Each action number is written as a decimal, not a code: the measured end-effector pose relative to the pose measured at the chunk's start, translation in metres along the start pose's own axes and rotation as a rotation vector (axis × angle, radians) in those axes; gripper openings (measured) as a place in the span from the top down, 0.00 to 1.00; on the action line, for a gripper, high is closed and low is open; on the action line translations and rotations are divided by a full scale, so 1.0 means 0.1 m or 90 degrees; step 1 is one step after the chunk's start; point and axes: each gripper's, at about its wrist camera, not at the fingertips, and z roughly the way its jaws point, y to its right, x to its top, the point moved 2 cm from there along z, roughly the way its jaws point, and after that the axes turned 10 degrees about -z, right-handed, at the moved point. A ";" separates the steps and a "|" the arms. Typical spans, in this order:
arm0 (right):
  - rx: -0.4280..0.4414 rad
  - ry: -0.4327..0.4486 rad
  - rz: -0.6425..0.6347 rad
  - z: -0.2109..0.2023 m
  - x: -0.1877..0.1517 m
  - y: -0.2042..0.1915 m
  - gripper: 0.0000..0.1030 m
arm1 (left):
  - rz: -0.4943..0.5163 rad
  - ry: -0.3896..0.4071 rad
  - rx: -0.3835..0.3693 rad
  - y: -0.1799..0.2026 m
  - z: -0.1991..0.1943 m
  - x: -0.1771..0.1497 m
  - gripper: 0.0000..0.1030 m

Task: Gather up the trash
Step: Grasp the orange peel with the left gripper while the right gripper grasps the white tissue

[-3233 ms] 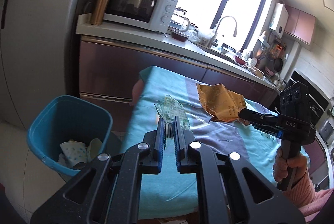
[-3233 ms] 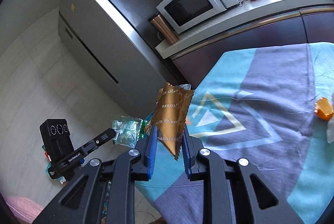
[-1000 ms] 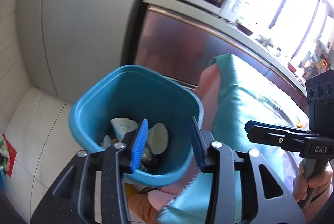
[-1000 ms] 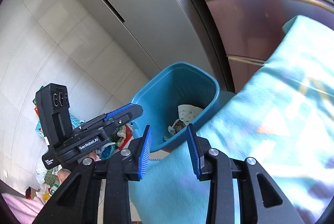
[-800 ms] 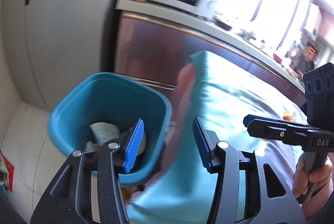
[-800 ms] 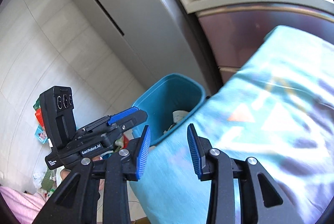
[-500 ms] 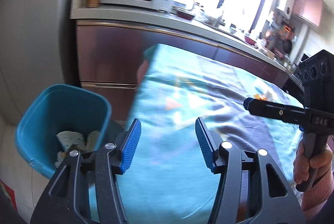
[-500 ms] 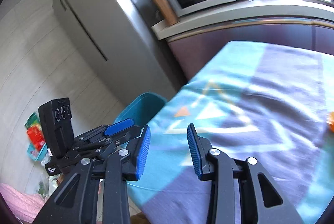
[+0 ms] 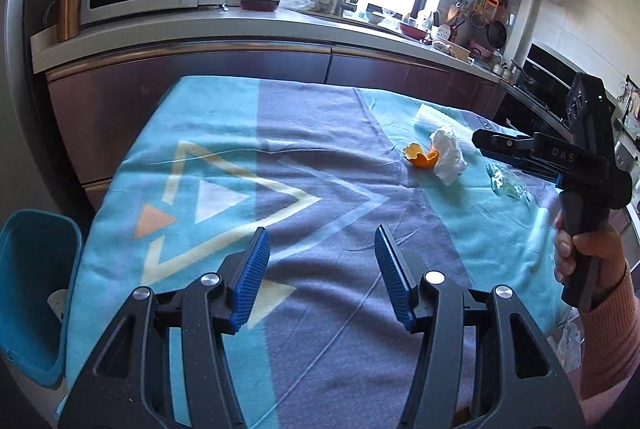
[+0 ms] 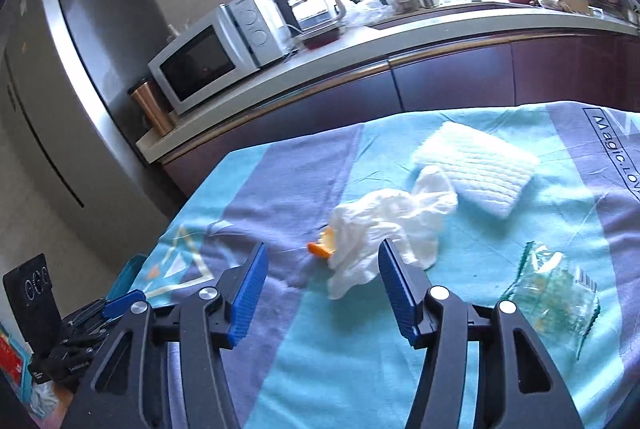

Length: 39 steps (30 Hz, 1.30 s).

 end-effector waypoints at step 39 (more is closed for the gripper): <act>0.083 0.033 0.074 -0.27 -0.09 0.67 0.93 | 0.124 -0.147 -0.035 1.30 1.67 0.53 0.46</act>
